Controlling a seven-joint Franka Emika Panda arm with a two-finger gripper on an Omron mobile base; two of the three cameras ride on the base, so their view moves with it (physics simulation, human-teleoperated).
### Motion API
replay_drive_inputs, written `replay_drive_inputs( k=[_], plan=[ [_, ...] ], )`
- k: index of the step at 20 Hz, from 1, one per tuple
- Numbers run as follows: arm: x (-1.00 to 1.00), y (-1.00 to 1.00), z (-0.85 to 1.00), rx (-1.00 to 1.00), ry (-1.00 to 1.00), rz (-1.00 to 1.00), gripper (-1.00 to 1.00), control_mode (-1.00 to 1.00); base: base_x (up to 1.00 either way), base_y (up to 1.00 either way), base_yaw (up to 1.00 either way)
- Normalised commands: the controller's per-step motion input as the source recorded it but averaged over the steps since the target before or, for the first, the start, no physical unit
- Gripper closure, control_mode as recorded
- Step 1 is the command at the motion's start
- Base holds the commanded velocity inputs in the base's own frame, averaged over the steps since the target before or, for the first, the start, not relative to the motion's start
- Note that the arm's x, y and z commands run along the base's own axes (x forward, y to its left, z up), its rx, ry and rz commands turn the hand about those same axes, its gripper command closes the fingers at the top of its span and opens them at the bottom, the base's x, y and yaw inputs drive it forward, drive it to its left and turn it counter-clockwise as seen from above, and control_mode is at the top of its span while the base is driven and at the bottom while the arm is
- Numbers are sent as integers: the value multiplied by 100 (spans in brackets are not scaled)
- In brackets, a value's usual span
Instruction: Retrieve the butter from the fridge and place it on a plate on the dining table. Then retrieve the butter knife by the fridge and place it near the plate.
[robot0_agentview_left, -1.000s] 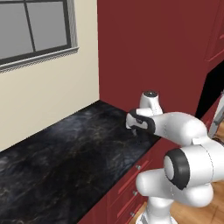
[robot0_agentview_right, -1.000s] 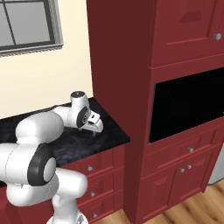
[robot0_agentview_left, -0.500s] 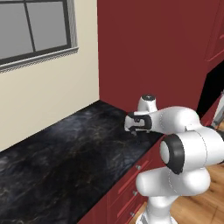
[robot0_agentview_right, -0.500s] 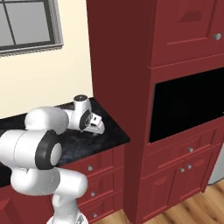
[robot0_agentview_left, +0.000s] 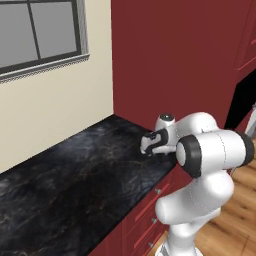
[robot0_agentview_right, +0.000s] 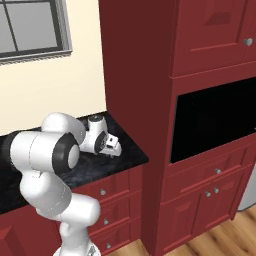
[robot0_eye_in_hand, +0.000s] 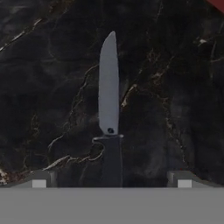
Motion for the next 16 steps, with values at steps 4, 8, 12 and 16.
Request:
replay_drive_inputs(
  k=[4,8,12,16],
  plan=[
    [21,0,-43,-1,0,0,-100,-100,0,0,0],
    [7,0,-30,0,0,0,-100,-100,0,0,0],
    [0,0,-9,0,0,0,-100,-100,0,0,0],
    [0,7,-12,0,0,0,100,-100,0,0,0]
  ],
)
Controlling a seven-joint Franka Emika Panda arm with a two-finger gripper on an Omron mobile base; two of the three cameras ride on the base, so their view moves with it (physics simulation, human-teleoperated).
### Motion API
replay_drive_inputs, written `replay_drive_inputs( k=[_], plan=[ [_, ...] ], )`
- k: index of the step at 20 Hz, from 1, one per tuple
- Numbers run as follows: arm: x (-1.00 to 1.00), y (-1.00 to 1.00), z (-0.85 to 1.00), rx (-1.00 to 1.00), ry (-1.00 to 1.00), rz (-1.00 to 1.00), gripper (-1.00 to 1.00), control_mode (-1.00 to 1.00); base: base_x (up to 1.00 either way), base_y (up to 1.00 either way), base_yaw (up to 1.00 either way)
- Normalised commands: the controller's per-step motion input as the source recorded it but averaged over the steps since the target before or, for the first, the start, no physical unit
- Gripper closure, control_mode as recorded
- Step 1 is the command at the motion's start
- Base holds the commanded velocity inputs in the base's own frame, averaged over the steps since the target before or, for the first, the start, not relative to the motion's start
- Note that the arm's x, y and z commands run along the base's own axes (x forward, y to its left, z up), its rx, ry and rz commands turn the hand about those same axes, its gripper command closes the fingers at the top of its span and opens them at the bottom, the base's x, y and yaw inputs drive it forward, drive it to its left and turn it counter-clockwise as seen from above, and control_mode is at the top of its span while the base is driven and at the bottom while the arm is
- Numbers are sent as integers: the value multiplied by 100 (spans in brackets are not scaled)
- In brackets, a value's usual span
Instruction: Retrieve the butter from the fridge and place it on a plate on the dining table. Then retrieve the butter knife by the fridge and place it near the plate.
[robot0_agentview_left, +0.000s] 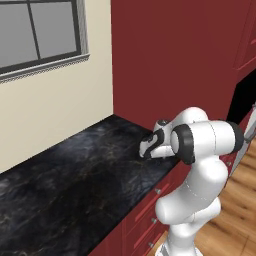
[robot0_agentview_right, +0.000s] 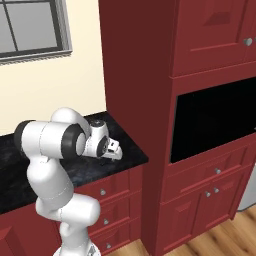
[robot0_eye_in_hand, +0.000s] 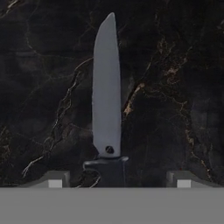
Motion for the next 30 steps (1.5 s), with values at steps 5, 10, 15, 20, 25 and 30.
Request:
replay_drive_inputs(
  k=[5,10,15,20,25,30],
  plan=[
    [4,4,-9,0,3,3,100,-100,0,0,0],
    [10,-7,-14,0,7,3,100,-100,0,0,0],
    [-1,1,8,0,0,0,100,-100,0,0,0],
    [-27,2,69,-1,1,1,100,-100,0,0,0],
    [-78,2,97,0,0,0,100,-100,0,0,0],
    [-89,14,100,0,0,0,100,-100,0,0,0]
  ],
)
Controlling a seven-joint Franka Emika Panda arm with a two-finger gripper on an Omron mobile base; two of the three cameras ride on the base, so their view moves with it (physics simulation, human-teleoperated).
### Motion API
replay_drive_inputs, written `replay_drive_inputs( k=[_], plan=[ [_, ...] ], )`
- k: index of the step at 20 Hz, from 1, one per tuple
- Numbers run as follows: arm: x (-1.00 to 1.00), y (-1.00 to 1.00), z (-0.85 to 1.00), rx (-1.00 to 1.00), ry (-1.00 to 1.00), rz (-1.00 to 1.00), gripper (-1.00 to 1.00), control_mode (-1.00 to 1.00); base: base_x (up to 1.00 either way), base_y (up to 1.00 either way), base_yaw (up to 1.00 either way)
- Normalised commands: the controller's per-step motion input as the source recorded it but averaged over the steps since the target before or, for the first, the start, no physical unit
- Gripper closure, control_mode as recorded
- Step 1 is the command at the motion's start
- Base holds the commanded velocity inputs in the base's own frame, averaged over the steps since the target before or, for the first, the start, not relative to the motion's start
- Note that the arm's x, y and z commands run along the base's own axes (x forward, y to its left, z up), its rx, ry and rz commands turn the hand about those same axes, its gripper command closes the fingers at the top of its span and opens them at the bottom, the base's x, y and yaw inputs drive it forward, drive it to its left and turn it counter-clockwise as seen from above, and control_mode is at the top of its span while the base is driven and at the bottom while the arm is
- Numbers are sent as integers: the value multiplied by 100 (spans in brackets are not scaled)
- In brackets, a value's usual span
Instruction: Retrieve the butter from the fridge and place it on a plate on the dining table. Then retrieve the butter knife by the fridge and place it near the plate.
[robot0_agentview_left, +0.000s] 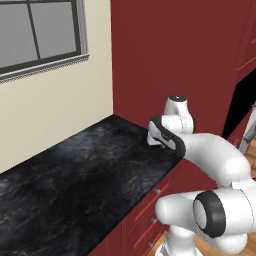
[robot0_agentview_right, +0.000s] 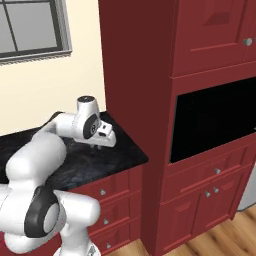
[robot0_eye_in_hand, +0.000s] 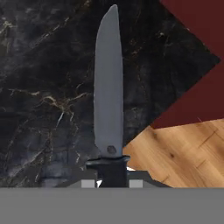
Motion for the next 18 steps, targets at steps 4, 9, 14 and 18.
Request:
replay_drive_inputs(
  k=[4,9,14,18],
  plan=[
    [-98,3,98,0,-11,0,100,-100,0,0,0],
    [-100,0,97,0,-7,0,100,-100,0,0,0],
    [-44,-2,9,-1,6,2,100,-100,0,0,0],
    [0,0,-5,0,8,0,100,-100,0,0,0]
  ],
)
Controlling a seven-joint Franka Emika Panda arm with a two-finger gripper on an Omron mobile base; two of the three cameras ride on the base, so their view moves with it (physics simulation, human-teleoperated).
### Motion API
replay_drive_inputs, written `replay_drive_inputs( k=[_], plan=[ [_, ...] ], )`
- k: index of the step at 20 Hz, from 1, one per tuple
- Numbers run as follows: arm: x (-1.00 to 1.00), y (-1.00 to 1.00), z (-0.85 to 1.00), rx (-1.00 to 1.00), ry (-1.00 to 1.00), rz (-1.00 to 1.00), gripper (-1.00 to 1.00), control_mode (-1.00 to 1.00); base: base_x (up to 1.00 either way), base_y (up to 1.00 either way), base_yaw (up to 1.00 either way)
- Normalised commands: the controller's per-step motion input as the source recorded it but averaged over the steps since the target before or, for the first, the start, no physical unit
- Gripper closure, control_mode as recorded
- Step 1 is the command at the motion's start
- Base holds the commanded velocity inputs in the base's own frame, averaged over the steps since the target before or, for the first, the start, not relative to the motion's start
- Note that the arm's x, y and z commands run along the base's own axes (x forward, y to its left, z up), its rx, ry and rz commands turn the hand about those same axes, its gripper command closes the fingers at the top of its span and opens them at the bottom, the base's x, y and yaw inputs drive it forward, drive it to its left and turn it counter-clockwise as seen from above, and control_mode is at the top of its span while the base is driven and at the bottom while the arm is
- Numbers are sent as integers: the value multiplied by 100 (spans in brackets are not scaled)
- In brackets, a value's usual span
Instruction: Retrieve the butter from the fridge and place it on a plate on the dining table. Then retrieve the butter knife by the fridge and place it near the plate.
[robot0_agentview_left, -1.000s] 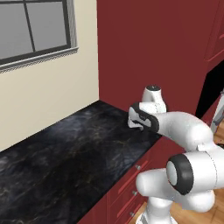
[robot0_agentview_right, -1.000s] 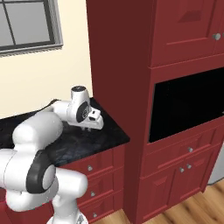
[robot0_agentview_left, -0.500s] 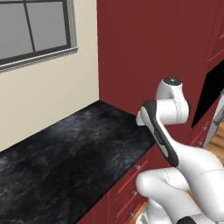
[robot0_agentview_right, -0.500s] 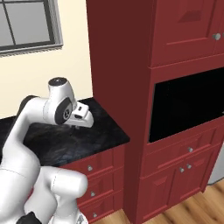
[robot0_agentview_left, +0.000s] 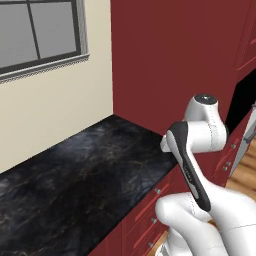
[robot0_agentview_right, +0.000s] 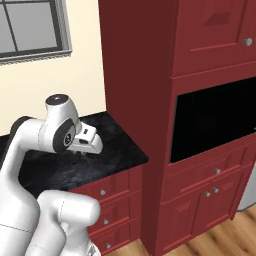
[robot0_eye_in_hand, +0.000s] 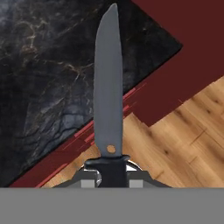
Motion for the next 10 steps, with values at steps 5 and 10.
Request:
replay_drive_inputs(
  k=[5,10],
  plan=[
    [-6,0,0,0,0,0,100,100,-25,-6,-9],
    [0,0,0,0,0,0,100,100,-72,-44,-42]
  ],
)
